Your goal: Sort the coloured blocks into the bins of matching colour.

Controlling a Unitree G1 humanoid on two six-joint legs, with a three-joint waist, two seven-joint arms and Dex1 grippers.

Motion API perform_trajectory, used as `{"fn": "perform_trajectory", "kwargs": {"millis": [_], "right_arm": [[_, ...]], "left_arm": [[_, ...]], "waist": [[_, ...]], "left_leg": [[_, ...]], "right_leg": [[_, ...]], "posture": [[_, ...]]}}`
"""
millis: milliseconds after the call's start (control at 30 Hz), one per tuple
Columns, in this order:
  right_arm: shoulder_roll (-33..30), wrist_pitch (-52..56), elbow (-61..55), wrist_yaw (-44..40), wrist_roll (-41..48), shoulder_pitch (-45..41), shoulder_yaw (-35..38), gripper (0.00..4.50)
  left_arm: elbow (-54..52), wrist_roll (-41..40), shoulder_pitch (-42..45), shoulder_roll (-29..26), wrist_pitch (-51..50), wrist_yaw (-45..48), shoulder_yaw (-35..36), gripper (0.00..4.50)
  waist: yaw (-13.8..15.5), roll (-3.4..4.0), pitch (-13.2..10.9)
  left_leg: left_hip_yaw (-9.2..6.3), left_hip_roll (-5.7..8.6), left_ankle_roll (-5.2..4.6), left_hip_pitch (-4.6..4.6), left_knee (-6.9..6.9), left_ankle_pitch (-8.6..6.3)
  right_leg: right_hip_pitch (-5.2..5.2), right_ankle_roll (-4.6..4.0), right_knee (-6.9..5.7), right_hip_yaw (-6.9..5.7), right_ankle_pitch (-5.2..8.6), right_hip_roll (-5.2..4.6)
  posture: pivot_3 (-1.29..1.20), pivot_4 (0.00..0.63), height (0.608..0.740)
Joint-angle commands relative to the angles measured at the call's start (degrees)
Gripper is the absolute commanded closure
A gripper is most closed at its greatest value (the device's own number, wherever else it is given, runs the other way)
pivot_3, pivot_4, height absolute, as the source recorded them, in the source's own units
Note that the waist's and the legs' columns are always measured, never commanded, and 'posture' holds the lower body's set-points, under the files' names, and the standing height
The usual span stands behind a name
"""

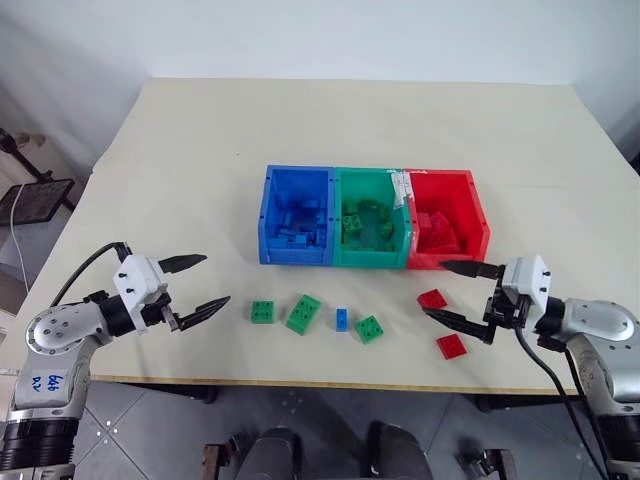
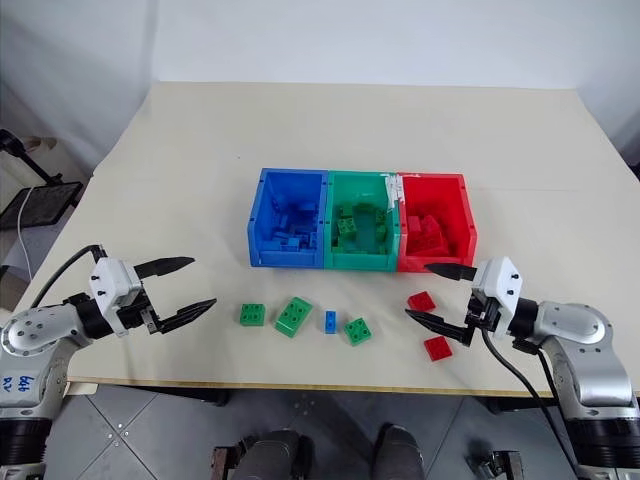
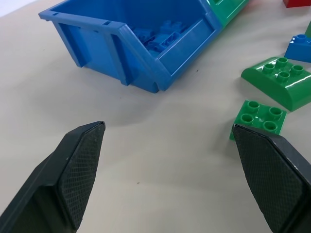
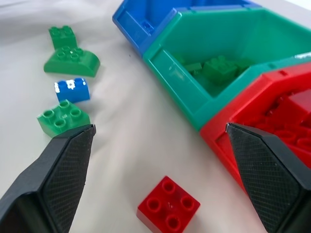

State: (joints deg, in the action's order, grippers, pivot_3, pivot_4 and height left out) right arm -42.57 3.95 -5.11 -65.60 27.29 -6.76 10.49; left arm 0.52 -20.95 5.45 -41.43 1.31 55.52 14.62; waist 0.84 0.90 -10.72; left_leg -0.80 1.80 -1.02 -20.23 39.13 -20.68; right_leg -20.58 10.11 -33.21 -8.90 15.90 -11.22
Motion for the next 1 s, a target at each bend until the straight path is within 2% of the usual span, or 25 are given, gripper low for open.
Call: {"fn": "perform_trajectory", "kwargs": {"millis": [33,233,333,400,500,600,767,900,1000], "right_arm": [[-1.0,-0.2,-2.6,-0.3,1.7,0.7,2.5,0.00],[-4.0,0.3,-4.0,-1.2,3.2,4.8,8.3,0.00],[-6.6,0.0,-4.1,-3.7,3.6,10.2,12.8,0.00],[-8.6,-0.8,-3.3,-5.9,2.9,14.5,16.0,0.00],[-11.4,-2.5,1.2,-8.8,1.2,19.2,20.2,0.00],[-13.1,-4.9,4.2,-10.7,-1.3,22.2,21.1,0.00],[-13.8,-4.6,4.4,-11.1,-1.8,21.4,19.1,0.00],[-15.1,3.4,-2.0,-10.6,-1.2,16.1,10.8,0.00],[-14.3,3.8,0.2,-10.4,-5.2,6.6,2.5,0.00]], "left_arm": [[-0.9,-1.0,0.1,-0.9,0.9,1.5,0.7,0.05],[-7.7,-3.7,-0.6,-2.1,-4.1,5.9,-2.3,0.05],[-13.1,-5.1,-0.6,-1.8,-8.0,6.9,-5.9,0.05],[-16.8,-4.1,0.2,-1.5,-9.0,8.4,-10.7,0.05],[-20.3,-2.4,3.8,2.0,-10.5,7.3,-18.3,0.05],[-20.7,-0.9,7.6,5.2,-11.1,5.7,-21.9,0.05],[-19.6,-0.1,10.8,7.5,-11.0,5.3,-24.5,0.05],[-18.6,-1.1,9.0,5.4,-10.8,7.1,-22.7,0.05],[-18.0,-1.8,6.5,2.8,-10.5,8.2,-20.0,0.05]], "waist": [[0.2,0.00,0.0],[0.8,0.00,0.0],[0.9,-0.01,0.0],[0.9,-0.01,0.0],[0.9,-0.01,0.0],[0.7,-0.03,0.0],[0.2,0.00,0.0],[0.2,-0.01,0.0],[0.4,-0.01,0.0]], "left_leg": [[0.01,0.00,0.00,0.00,0.00,0.00],[0.08,0.01,0.00,-0.02,0.00,0.00],[0.17,0.04,-0.02,-0.05,0.00,-0.03],[0.24,0.01,-0.02,-0.07,-0.02,-0.03],[0.37,0.02,-0.03,-0.06,-0.03,-0.03],[0.51,0.00,-0.06,-0.01,-0.01,-0.01],[0.74,-0.20,-0.01,0.09,-0.02,0.00],[0.84,-0.38,0.01,0.10,-0.01,-0.01],[0.83,-0.53,0.09,0.08,0.07,-0.05]], "right_leg": [[0.00,0.00,0.00,0.00,0.00,0.00],[-0.01,0.00,0.00,0.00,0.00,-0.01],[0.01,0.00,0.05,0.00,0.00,-0.02],[0.03,0.00,0.14,-0.03,0.00,0.00],[0.08,0.00,0.26,0.00,0.00,0.00],[0.11,0.00,0.28,0.10,0.00,0.01],[0.09,-0.06,0.31,0.32,0.00,0.19],[0.04,-0.11,0.38,0.47,-0.02,0.37],[0.00,-0.19,0.43,0.50,-0.04,0.52]], "posture": [[0.00,0.150,0.740],[0.00,0.150,0.740],[0.00,0.150,0.740],[0.00,0.150,0.740],[0.00,0.150,0.740],[0.00,0.150,0.740],[0.00,0.150,0.740],[0.00,0.150,0.740],[0.00,0.150,0.740]]}}
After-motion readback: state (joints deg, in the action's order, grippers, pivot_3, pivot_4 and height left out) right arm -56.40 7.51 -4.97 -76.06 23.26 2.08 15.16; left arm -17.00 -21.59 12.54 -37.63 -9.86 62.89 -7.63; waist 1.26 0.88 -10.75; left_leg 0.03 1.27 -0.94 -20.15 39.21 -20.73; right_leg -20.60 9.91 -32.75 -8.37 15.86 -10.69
